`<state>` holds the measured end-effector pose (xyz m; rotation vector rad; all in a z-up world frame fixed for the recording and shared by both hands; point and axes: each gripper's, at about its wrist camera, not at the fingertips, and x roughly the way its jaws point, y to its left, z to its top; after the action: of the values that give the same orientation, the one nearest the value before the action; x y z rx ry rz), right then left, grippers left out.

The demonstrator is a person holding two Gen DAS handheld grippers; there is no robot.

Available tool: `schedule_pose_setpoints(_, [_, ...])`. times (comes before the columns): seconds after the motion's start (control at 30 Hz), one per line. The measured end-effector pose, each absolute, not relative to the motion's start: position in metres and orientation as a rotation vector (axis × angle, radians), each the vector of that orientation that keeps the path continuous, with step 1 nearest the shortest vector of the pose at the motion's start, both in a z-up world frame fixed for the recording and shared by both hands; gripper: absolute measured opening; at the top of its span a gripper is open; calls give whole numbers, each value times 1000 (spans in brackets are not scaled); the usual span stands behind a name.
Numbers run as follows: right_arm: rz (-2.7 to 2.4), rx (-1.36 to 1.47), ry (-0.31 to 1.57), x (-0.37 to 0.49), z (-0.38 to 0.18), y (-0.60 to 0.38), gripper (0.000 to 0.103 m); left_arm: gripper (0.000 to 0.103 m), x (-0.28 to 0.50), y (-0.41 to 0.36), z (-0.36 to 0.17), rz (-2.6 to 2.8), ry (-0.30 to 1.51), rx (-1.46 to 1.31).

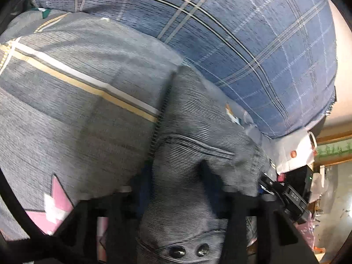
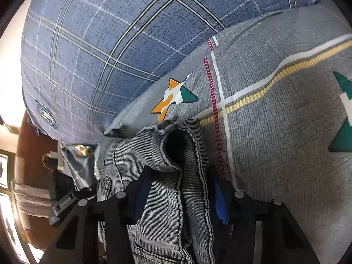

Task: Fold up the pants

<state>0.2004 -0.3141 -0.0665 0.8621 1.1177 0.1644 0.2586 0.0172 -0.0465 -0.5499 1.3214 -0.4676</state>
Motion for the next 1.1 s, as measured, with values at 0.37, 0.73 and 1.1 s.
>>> schedule_pose_setpoints(0.37, [314,728,960,190,-11,-270,16,14,186,41,18,-394,1125,-525])
schedule_pose_setpoints(0.73, [298,789,1066,198,-43,-258,20,57,197,29,-15,-245,1153,-322])
schedule_pose_setpoints(1.1, [323,886,945,90,-27,-265,73,69,117,68,-26,-362,1163,-524])
